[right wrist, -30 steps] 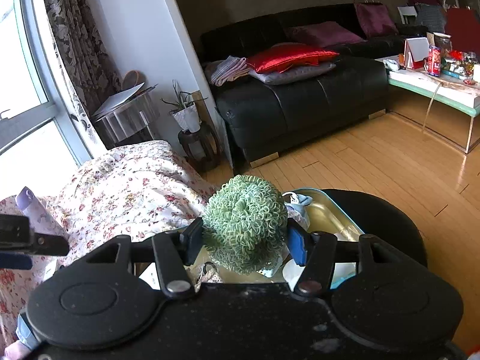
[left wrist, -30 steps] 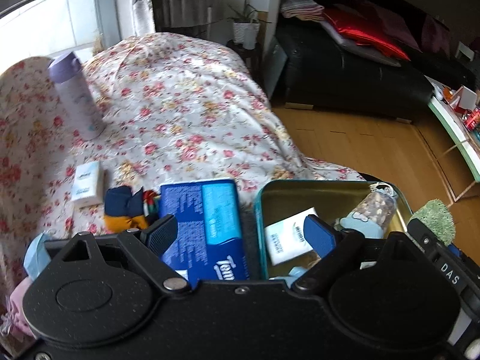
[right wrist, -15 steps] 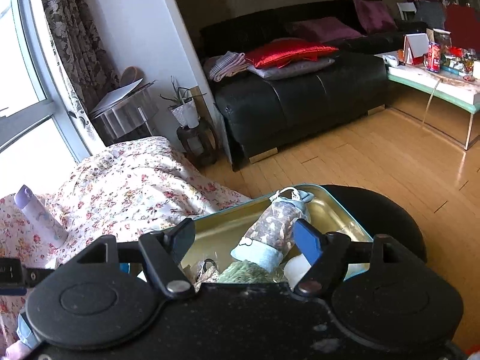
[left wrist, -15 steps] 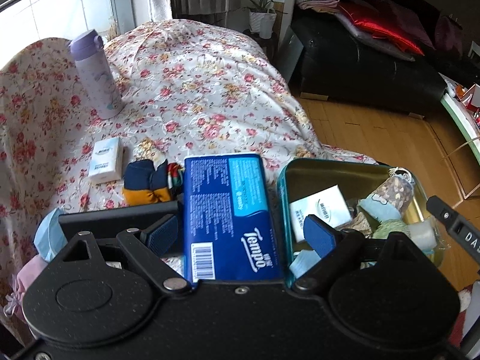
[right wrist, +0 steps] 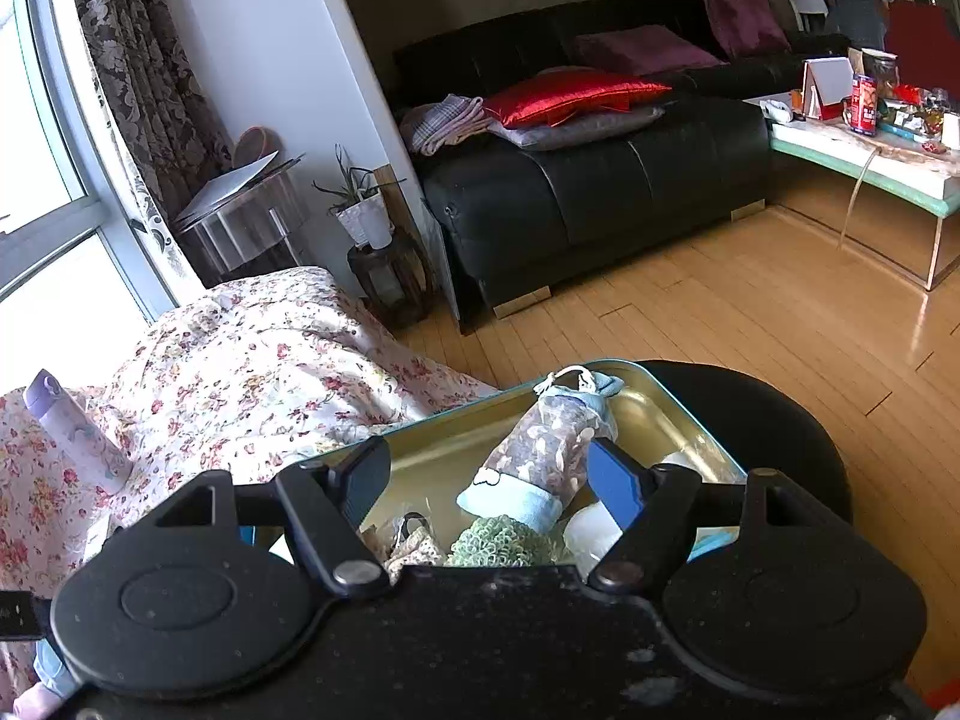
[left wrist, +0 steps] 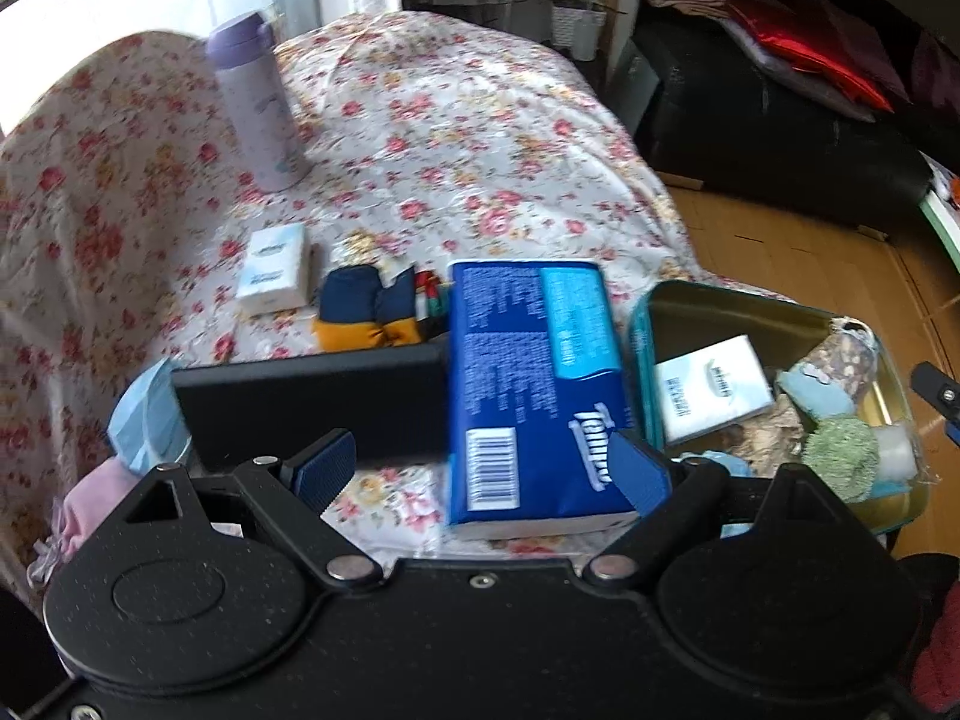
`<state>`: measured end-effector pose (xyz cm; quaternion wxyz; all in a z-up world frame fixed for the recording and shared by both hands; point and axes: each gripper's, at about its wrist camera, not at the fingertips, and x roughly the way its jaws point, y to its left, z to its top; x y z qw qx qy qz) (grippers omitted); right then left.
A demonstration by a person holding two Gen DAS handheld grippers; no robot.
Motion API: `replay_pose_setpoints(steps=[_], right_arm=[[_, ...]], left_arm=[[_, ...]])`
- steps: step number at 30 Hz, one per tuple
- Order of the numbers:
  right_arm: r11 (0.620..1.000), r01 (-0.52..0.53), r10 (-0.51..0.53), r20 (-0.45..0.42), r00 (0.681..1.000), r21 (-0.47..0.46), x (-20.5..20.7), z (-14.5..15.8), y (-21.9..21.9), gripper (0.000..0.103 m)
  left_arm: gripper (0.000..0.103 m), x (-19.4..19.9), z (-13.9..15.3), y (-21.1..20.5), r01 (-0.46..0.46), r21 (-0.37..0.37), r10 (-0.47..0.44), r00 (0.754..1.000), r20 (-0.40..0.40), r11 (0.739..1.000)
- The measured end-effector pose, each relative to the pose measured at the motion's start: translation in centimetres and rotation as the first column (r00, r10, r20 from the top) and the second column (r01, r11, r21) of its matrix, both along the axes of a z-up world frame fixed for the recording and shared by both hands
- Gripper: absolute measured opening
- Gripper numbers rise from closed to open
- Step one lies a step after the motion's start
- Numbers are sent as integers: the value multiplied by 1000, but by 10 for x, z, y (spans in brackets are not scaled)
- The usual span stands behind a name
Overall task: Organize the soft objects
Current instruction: 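Move both tools back toward the pink pouch and blue mask by the black box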
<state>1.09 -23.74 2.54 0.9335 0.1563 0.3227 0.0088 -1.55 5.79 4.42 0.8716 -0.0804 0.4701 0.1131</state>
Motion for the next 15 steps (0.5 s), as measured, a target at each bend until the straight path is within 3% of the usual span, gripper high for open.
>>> replay_pose_setpoints(steps=[15], right_arm=[[999, -9, 8, -7, 1000, -40, 1, 0, 5, 72]], left_arm=[[88, -26, -8, 61, -167, 44, 168, 986, -14, 985]])
